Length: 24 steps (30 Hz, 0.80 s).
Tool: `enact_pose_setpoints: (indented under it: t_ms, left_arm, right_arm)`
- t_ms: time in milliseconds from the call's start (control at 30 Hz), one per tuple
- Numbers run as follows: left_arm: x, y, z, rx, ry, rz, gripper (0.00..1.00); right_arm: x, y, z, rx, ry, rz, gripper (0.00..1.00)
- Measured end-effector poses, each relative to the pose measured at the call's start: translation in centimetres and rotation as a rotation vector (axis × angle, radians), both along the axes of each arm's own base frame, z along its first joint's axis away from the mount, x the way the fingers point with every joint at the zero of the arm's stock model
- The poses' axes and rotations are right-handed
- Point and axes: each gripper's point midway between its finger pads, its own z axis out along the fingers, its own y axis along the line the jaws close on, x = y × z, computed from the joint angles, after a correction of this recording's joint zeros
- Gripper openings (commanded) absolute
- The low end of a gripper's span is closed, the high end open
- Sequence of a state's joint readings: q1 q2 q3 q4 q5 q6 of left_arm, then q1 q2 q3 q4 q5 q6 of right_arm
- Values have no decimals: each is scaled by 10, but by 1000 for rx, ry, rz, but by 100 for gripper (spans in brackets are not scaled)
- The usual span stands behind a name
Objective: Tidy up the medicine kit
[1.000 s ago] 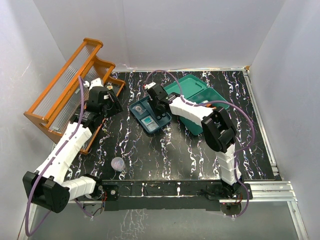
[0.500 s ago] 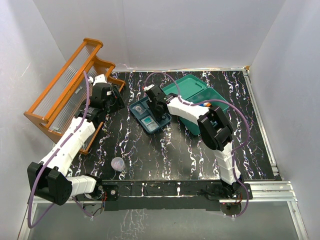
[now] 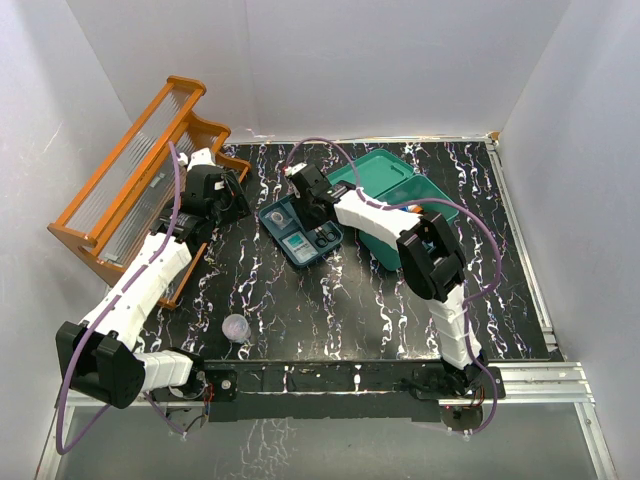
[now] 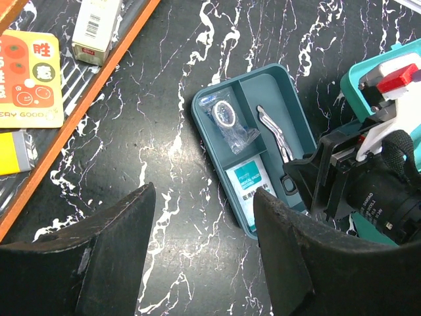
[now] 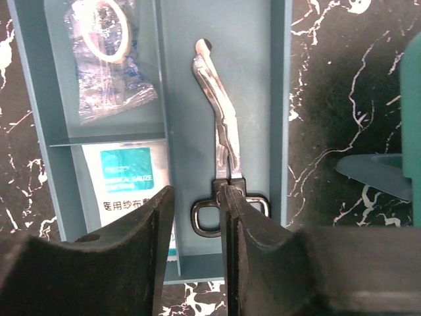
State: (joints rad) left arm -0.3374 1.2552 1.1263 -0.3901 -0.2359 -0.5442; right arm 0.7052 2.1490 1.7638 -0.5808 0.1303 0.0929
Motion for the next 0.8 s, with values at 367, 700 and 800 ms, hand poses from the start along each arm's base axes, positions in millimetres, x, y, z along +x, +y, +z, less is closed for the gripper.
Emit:
enact_pose_setpoints:
  t_ms: [367,700,800]
  left_arm:
    - [-3,1,8,-25,-19,16,60]
    - [-4,0,9,-35,-18,18,60]
    - [-4,0,9,-35,-18,17,60]
  right_arm:
    - [-7,9,-40,-15,88,0,25]
    - [-6,16,-45,4,92,-13,6]
    - [-5,21,-44,14,88,-16,0]
